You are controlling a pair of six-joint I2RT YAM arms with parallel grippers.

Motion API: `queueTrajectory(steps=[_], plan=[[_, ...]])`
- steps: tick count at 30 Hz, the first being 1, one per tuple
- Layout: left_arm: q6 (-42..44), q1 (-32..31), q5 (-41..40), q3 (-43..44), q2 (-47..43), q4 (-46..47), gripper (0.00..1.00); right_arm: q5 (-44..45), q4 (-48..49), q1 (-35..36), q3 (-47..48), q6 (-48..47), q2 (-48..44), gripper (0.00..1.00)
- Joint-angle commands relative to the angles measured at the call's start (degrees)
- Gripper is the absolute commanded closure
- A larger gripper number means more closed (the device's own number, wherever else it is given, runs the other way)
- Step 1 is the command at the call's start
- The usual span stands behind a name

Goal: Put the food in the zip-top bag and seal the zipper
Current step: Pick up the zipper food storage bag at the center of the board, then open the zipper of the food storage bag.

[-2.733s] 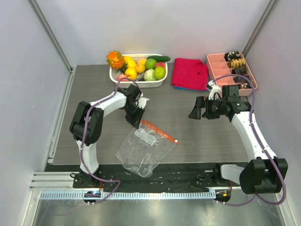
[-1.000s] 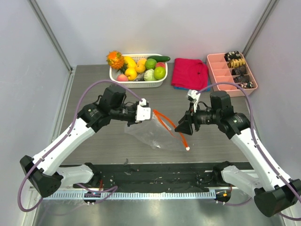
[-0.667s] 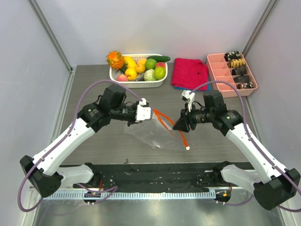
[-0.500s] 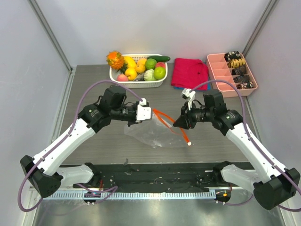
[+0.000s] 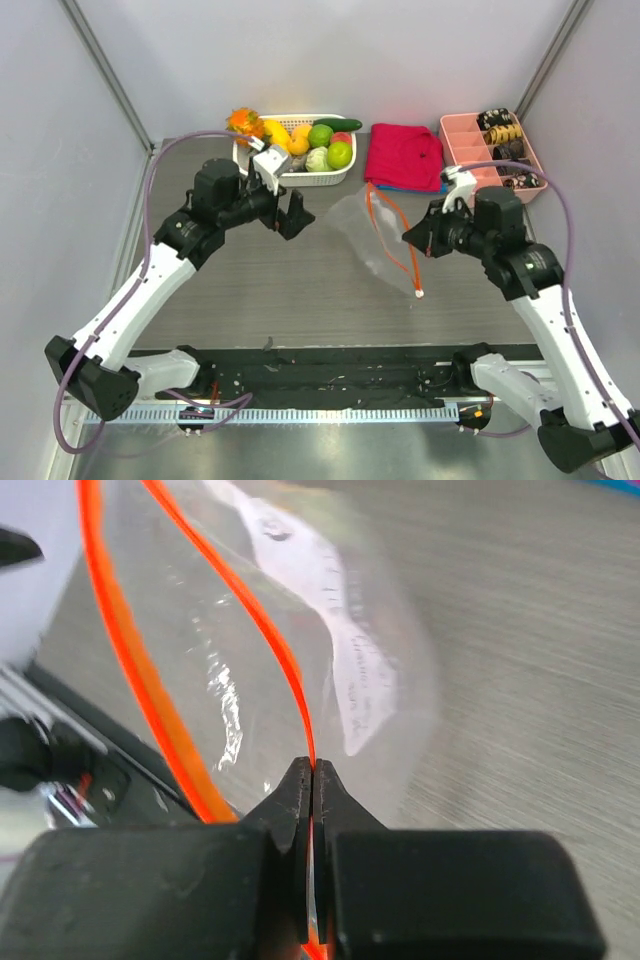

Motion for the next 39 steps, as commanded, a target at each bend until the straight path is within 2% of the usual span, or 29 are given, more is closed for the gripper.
queueTrajectory(steps=[1,2,6,9,13,19,27,30,33,36,39], plan=[[-16.20,-0.57,2.42,7.38,2.93,2.51,0.00,10.46,-6.26,-0.27,7.24,10.69,-2.44,0.99],[-17.52,-0.74,5.04,9.22,5.11,1.63,0.00,11.27,-6.88,-0.35,8.03,12.10,-2.87,0.99],[-24.71,-3.55,6.11,11.96,10.13,-2.59,0.00,13.73,-8.38,-0.44,8.30,19.22,-1.22,0.99],[-29.82,-3.82,6.47,10.04,11.72,1.52,0.00,19.17,-8.65,-0.36,6.81,25.81,2.11,0.99],[-35.80,-4.43,5.68,10.11,14.97,3.73,0.00,18.23,-2.52,-0.27,4.00,30.73,5.54,0.99],[-36.78,-5.23,3.57,10.47,21.47,3.74,0.16,11.98,6.28,0.26,2.94,33.03,12.06,0.99],[-37.84,-5.40,4.71,11.61,26.49,6.81,0.21,8.64,14.19,2.28,0.30,33.20,14.61,0.99],[-38.89,-5.40,5.85,11.96,28.51,8.56,0.26,7.23,16.05,2.46,-0.84,33.56,15.14,0.99],[-39.50,-5.49,7.61,12.31,30.09,10.06,0.36,7.76,17.19,2.37,-1.37,33.65,15.40,0.99],[-41.26,-5.32,9.28,10.65,29.49,13.13,0.36,8.99,17.37,2.46,-1.46,33.21,15.66,0.99],[-45.82,-3.74,10.16,4.86,27.12,19.80,0.34,9.78,17.19,2.37,-1.90,32.24,15.67,0.99]])
